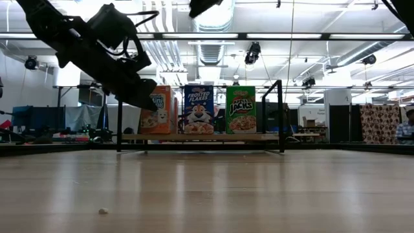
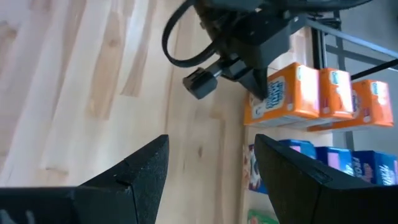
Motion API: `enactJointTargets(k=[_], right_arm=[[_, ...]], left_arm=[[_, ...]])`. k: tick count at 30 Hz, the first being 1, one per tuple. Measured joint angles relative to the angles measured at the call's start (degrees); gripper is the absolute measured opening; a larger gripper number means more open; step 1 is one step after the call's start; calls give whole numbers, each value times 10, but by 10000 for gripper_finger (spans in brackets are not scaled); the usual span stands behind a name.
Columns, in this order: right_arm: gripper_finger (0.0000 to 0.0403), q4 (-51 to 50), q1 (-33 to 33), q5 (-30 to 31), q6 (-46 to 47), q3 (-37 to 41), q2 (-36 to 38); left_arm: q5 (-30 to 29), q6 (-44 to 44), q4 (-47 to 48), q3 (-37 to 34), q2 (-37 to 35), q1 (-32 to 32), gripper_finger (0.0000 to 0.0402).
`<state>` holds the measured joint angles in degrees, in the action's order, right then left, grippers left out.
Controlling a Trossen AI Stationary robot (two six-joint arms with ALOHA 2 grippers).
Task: Stack cereal on shelf
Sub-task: Put the orange cereal box on the shelf
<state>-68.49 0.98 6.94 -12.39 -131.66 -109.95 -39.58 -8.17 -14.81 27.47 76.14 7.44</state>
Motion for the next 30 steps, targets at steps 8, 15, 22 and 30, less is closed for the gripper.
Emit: enactJointTargets(k=[8,15,22,30], right_arm=[[190,203,-14,14,-25,174,-3],[77,410,-61,77,-89,309,-3],[13,523,-92,46,-125,362,-3],[13,577,-96,36,-133,391,-5]], left_arm=[[-3,-5,4,4,-1,-4,0],[-3,-4,8,3,-1,-5,0],[-3,-4,8,2,-1,-9,0],[-3,-5,8,7,-1,-9,0]])
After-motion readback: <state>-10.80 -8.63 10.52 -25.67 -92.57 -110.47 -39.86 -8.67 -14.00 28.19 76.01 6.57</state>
